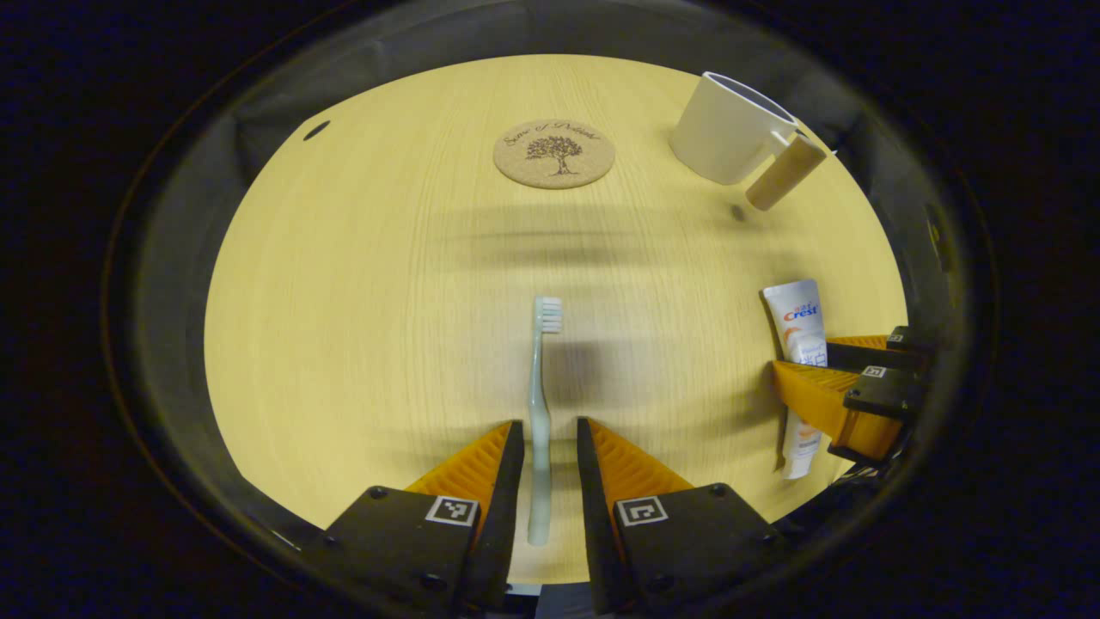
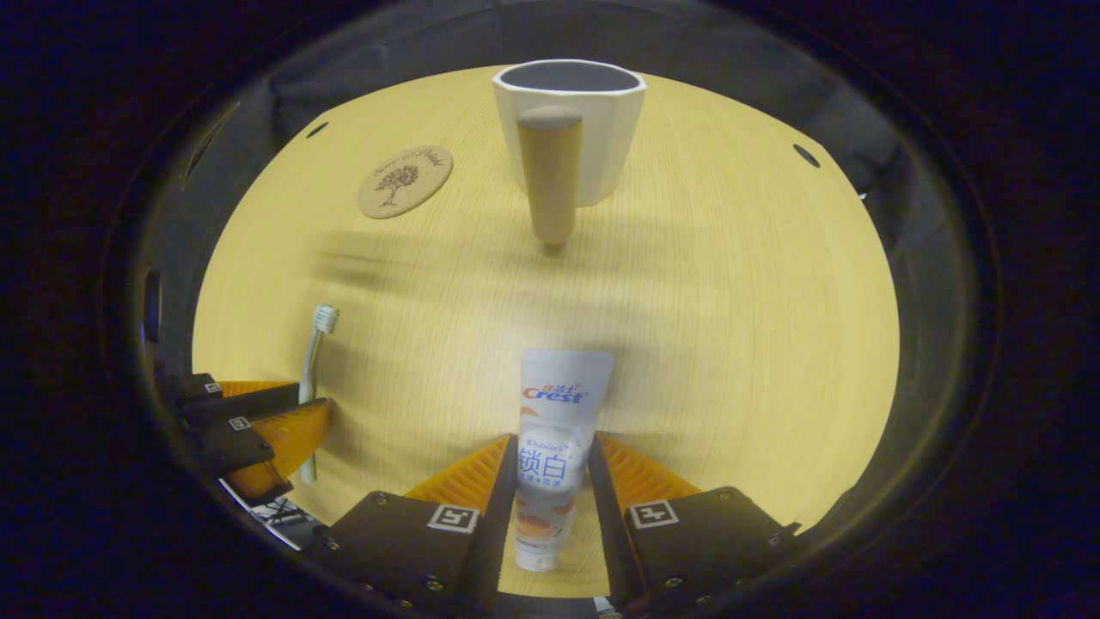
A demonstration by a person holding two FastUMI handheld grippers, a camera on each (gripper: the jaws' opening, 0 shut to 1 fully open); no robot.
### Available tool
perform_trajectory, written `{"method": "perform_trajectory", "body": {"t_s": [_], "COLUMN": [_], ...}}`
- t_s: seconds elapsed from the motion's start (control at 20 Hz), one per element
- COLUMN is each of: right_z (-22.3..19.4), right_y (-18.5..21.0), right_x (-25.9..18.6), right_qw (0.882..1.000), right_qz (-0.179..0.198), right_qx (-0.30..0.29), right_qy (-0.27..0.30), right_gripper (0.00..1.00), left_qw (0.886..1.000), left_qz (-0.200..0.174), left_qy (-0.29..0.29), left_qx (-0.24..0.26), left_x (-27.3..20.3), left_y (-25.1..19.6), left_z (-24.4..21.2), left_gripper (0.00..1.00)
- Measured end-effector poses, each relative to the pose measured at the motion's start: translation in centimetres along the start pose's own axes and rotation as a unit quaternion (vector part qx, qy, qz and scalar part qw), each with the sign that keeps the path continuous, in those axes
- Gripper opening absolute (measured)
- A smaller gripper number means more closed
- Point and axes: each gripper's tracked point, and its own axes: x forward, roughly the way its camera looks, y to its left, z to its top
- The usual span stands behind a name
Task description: Put the toothbrush and toothpaste on the desktop into the cup, then pick up the cup and place it on the coaster on the desktop.
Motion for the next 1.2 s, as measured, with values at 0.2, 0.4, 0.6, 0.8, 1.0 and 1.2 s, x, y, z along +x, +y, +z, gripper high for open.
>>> {"method": "perform_trajectory", "body": {"t_s": [0.2, 0.4, 0.6, 0.8, 1.0, 1.2], "right_z": [0.0, 0.0, -0.2, -0.2, 0.1, 0.7], "right_y": [-0.1, -0.3, -0.4, -0.2, -0.2, -0.1], "right_x": [0.1, 0.0, 0.1, 0.2, 0.1, -0.1], "right_qw": [1.0, 1.0, 1.0, 0.998, 0.998, 0.997], "right_qz": [0.004, 0.01, 0.023, 0.042, 0.046, 0.052], "right_qx": [0.001, 0.005, 0.015, 0.04, 0.046, 0.038], "right_qy": [0.001, -0.001, 0.006, 0.001, -0.016, -0.05], "right_gripper": [0.43, 0.4, 0.35, 0.26, 0.26, 0.26], "left_qw": [1.0, 1.0, 1.0, 0.999, 0.998, 0.995], "left_qz": [0.0, -0.005, -0.008, -0.013, -0.021, -0.034], "left_qy": [-0.002, -0.005, -0.013, -0.028, -0.055, -0.093], "left_qx": [-0.007, 0.007, 0.02, 0.03, 0.02, 0.025], "left_x": [0.1, 0.0, -0.1, -0.2, -0.6, -1.8], "left_y": [0.1, 0.1, 0.2, 0.2, 0.4, 0.1], "left_z": [-0.2, -0.2, -0.2, 0.0, 0.4, 1.4], "left_gripper": [0.19, 0.14, 0.1, 0.05, 0.08, 0.08]}}
